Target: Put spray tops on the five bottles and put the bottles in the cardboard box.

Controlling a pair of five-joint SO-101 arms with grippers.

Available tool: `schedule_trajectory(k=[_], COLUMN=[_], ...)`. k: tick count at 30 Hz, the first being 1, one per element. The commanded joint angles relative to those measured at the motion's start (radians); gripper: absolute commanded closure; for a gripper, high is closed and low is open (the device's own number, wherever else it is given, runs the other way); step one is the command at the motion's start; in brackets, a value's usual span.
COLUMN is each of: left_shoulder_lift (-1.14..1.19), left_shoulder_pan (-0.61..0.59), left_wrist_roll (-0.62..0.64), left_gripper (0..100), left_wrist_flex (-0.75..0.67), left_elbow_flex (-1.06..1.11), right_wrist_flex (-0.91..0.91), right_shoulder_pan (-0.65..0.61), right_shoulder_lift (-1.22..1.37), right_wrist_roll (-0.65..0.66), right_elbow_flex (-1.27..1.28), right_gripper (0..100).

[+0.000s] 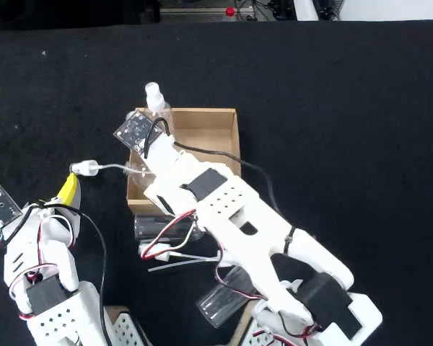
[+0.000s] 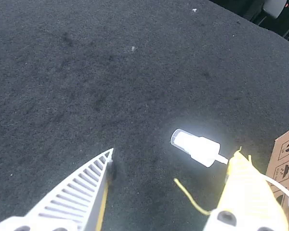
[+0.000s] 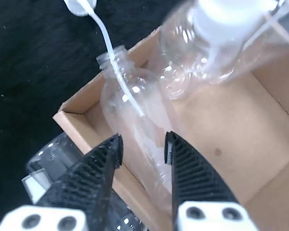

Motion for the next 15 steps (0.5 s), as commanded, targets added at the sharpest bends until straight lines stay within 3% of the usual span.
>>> schedule_trajectory(k=[1, 5, 15], left_shoulder_lift=[-0.006, -0.006, -0.006], left_shoulder_pan=[-0.010, -0.010, -0.010], left_wrist_roll=[0.005, 0.003, 0.003], left_gripper=[66, 66, 66], left_wrist_flex=[-0.031, -0.031, -0.031], left_elbow_flex=[-0.010, -0.010, -0.008], right_wrist_flex=[0.009, 0.005, -0.089], right_shoulder_pan=[0.017, 0.017, -0.020], right_shoulder_lift=[-0.065, -0.064, 0.005], right_wrist_roll=[0.006, 0.011, 0.011], right_elbow_flex=[-0.013, -0.012, 0.024], right_gripper=[80.6, 73.0, 73.0])
